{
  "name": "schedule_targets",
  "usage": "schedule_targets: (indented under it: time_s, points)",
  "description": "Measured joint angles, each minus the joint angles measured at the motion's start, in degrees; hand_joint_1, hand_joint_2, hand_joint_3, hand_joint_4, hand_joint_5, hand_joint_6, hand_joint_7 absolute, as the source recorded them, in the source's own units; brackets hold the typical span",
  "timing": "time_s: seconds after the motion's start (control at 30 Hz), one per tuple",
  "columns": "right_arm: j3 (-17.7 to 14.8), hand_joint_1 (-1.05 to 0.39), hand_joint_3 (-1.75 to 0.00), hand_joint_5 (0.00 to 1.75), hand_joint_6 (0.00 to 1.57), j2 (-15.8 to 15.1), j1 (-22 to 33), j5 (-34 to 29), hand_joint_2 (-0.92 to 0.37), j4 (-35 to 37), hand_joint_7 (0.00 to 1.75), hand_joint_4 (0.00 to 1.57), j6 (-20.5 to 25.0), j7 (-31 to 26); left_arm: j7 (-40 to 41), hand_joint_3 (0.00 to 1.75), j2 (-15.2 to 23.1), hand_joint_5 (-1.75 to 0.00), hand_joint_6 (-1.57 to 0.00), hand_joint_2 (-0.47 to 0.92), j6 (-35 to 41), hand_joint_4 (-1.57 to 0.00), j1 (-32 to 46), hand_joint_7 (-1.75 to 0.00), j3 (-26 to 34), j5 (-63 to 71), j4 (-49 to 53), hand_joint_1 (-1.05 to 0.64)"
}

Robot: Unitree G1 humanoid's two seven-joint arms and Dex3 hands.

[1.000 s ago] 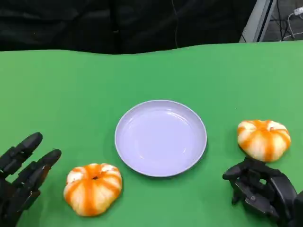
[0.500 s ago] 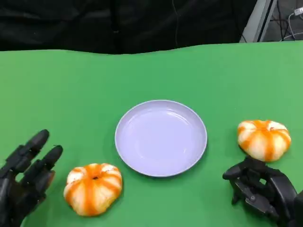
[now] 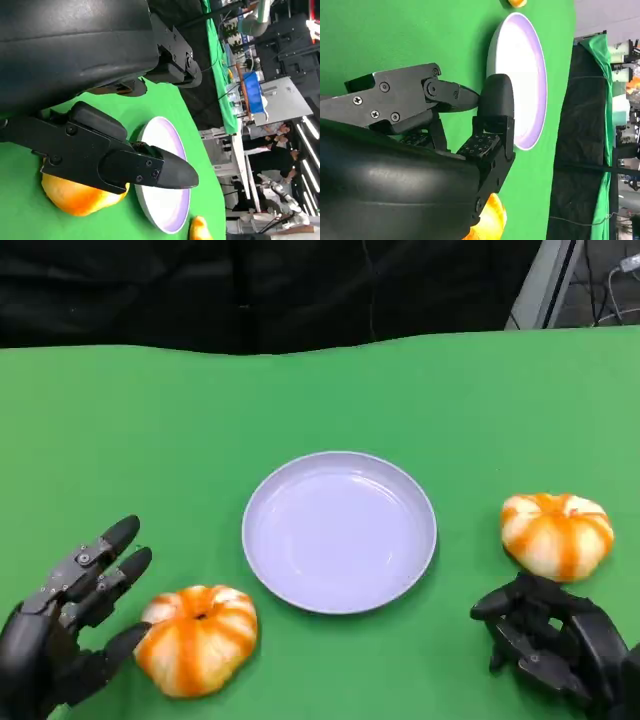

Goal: Grasp the bread from the table and place it into the plate.

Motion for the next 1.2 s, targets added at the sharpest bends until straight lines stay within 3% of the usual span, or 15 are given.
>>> schedule_targets:
  time_s: [0.13, 0.37, 0.6, 0.87, 1.2]
  points:
    - [0.0, -0.27, -0.44, 1.75, 0.73, 0.0, 0.0, 0.0, -0.92, 0.0, 1.10, 0.65, 0.0, 0.0, 2.1, 0.20, 0.6, 0.00, -0.34, 0.92, -0.6, -0.35, 0.6, -0.01, -0.8, 2.2, 0.0, -0.82]
    - [0.0, -0.27, -0.45, 1.75, 0.73, 0.0, 0.0, -0.2, -0.92, 0.0, 1.10, 0.64, -0.1, -0.3, 14.4, 0.21, 4.7, -0.01, -0.34, 0.92, -2.4, -0.38, 4.3, 0.00, -5.3, 20.3, -8.3, -0.90]
    - [0.0, -0.27, -0.45, 1.75, 0.73, 0.0, 0.0, -0.3, -0.92, 0.1, 1.10, 0.65, -0.1, -0.5, 19.2, 0.21, 7.7, -0.01, -0.34, 0.92, 3.5, -0.38, 7.6, 0.00, -10.2, 28.7, -16.2, -0.94]
    - [0.1, -0.28, -0.43, 1.75, 0.73, 0.0, 0.0, -0.4, -0.92, 0.1, 1.11, 0.65, -0.1, -0.7, 23.6, 0.35, 11.8, -0.02, -0.36, 0.92, 11.4, -0.43, 8.9, 0.00, -14.2, 37.1, -23.6, -0.99]
    - [0.1, -0.27, -0.45, 1.75, 0.73, 0.0, 0.0, -0.4, -0.92, 0.0, 1.11, 0.65, -0.1, -0.6, 24.7, 0.45, 16.6, 0.00, -0.32, 0.92, 24.1, -0.41, 8.8, 0.00, -19.4, 45.5, -32.9, -1.02]
